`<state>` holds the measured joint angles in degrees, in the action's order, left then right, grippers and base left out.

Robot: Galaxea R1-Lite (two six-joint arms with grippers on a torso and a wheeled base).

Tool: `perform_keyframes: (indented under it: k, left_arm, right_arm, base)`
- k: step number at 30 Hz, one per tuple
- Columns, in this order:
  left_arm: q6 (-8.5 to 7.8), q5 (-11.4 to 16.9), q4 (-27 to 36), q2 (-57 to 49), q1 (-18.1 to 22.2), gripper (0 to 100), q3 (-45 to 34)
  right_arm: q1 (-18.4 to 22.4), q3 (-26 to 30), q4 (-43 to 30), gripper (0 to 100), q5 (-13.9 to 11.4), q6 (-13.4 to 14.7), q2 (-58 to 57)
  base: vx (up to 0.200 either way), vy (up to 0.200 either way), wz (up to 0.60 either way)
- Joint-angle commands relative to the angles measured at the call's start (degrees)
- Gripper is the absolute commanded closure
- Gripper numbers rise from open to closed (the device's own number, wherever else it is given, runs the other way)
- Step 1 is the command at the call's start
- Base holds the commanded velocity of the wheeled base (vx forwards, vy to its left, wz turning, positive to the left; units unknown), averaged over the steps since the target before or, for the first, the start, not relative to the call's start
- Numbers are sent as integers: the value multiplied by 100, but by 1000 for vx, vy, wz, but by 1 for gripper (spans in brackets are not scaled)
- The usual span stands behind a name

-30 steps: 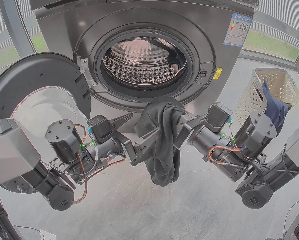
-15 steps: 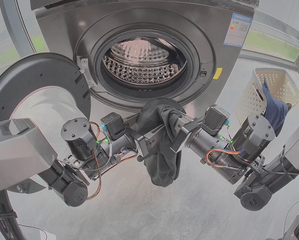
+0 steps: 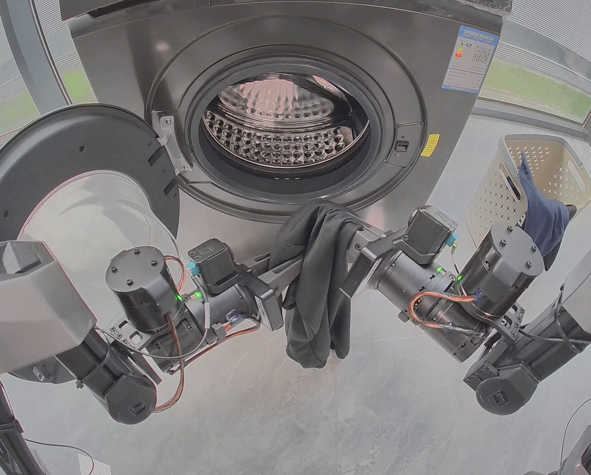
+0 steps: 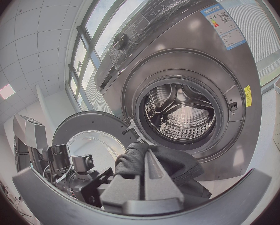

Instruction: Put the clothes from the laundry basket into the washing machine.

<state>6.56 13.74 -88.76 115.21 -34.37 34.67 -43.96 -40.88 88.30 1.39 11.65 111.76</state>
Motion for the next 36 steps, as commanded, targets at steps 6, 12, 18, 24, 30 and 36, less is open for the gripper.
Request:
perform_keyframes:
  k: [6, 12, 18, 24, 30, 36]
  left_arm:
    - [-5, 76, -10, -711, 0, 0, -611]
    - [-5, 129, -19, -851, -9, 0, -804]
    - [12, 182, -1, -720, -158, 0, -549]
    - [3, 173, -1, -280, -202, 0, -233]
    - [3, 103, 8, 282, -114, 0, 374]
    - [-172, -91, 8, 458, -123, 100, 752]
  right_arm:
    - [1, -43, 3, 100, 2, 12, 21]
    - [-16, -43, 12, 100, 2, 21, 30]
    - [-60, -61, 3, 100, 10, 21, 39]
    - [-78, -61, 3, 100, 19, 21, 91]
    - [-78, -61, 3, 100, 10, 21, 82]
    - [-78, -35, 12, 100, 10, 30, 74]
  base:
    - [0, 0, 0]
    - [0, 0, 0]
    - [0, 0, 0]
    - [0, 0, 0]
    - [0, 0, 0]
    - [0, 0, 0]
